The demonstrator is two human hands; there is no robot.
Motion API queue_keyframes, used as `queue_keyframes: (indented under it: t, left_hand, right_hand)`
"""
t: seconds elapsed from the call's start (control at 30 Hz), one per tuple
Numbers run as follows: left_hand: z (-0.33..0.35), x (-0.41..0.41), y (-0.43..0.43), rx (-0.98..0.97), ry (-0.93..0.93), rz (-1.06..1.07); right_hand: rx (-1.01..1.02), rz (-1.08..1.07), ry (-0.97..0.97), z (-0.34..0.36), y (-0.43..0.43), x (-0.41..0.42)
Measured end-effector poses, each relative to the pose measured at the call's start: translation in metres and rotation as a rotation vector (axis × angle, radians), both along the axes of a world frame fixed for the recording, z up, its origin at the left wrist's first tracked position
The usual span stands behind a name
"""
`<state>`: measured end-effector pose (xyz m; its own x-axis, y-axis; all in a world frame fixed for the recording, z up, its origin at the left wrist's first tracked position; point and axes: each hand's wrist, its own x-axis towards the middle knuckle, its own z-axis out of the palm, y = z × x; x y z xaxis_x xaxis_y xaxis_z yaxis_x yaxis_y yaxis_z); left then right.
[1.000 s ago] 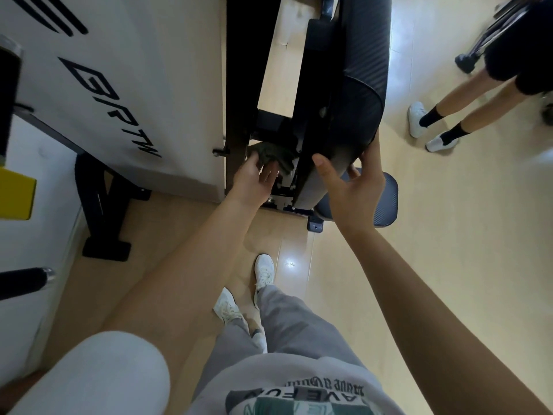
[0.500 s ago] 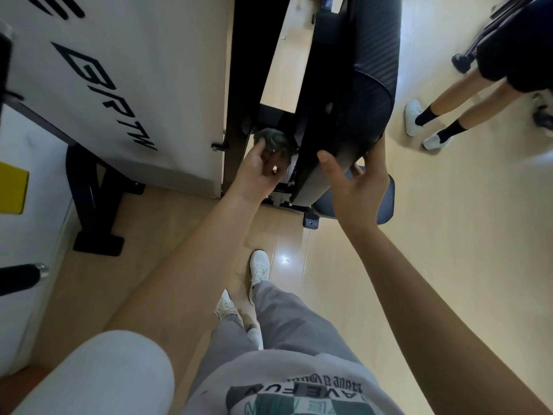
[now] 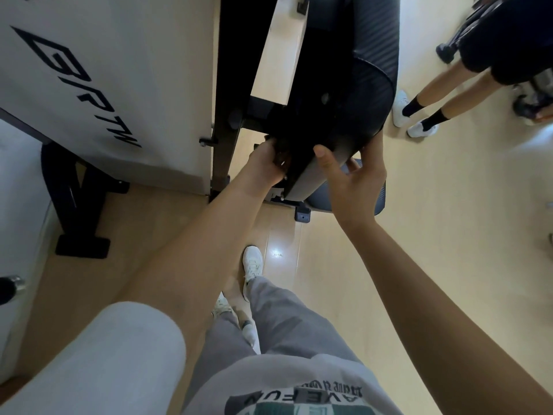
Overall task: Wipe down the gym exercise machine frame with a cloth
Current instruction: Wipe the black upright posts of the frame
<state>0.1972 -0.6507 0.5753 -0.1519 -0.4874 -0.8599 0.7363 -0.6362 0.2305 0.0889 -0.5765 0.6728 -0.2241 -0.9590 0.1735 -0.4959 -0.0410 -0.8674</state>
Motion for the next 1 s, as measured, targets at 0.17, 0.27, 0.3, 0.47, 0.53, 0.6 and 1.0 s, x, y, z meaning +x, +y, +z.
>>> queue_keyframes:
  t: [0.17,0.27,0.3,0.47,0.53,0.6,1.0]
  left_hand:
    - [0.019,0.017,0.015,-0.16,0.127,0.068]
    - [0.025,0.026,0.02,-0.24,0.12,0.12]
    - [0.029,0.03,0.024,-0.268,0.113,0.107]
    - [0.015,0.052,0.063,-0.284,-0.05,-0.005]
    - [0.003,0.06,0.08,-0.255,-0.112,-0.019]
    - [-0.002,0.07,0.09,-0.242,-0.151,0.005]
    - [-0.032,0.123,0.081,-0.26,-0.387,-0.069]
  right_hand:
    - [-0.013,-0.003,0.006,-0.001,0.0,0.001]
    - [-0.029,-0.008,-0.009,-0.004,0.001,0.003]
    - [-0.031,-0.012,-0.016,-0.006,0.001,0.003]
    - [-0.092,-0.184,-0.056,-0.033,0.02,0.02]
    - [-0.016,-0.321,-0.146,-0.051,0.041,0.038]
    - [0.167,-0.39,-0.256,-0.072,0.062,0.055]
    - [0.633,-0.228,-1.003,-0.148,0.006,0.12]
